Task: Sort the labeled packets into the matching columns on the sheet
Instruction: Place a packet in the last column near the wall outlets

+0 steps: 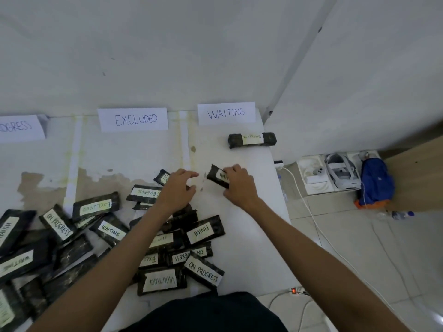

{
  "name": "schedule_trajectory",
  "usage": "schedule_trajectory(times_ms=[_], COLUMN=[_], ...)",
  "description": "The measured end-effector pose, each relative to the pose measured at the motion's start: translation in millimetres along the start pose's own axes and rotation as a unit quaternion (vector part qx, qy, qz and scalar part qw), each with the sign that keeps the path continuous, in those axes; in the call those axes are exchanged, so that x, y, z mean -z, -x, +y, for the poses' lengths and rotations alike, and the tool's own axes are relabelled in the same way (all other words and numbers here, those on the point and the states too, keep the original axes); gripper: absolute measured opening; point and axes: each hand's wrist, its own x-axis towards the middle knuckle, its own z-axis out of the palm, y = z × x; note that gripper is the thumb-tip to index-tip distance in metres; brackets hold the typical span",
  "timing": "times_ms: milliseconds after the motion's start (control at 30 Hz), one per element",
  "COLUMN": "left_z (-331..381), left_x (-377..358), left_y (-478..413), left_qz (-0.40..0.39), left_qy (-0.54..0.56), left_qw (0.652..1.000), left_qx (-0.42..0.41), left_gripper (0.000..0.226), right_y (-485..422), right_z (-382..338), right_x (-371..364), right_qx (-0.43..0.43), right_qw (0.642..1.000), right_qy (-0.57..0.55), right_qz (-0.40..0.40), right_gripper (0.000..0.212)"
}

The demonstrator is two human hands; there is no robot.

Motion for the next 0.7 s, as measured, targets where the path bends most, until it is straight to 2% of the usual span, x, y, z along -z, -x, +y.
schedule_trajectory(times_ms=[167,367,533,633,700], left_z=[-17.4,-44.8,-70.2,-85.8,-94.8], left_x=[27.7,45.3,44.2,43.8,42.1], left_y=[-41.1,-74.1,-71.6,-54.2,-38.5], left_qz=[0.003,-0.025,-0.090,-0.066,-0.041], left_qy=[-0.012,-0.033,-0.049,-0.048,-0.049], left_qw=[1.000,0.999,0.994,0.996,0.997], left_qx=[0.012,0.034,0.041,0.044,0.050], left_gripper=[0.038,0.051,0.063,0.058,0.056], right_y=[-77.4,-141.7,-152.5,-138.4,-121.0], right_z=[-15.1,-15.4,-8.0,-17.0,-32.3], right_x=[19.3,10.9,-3.9,-5.1,-7.4], right_qx=[0.078,0.102,0.114,0.140,0.166], right_qw=[0.996,0.992,0.990,0.988,0.986], right_qy=[0.025,0.069,0.083,0.063,0.016], right_qz=[0.035,-0.007,-0.016,0.022,-0.006], right_gripper=[0.051,0.048,0.049,0.053,0.053])
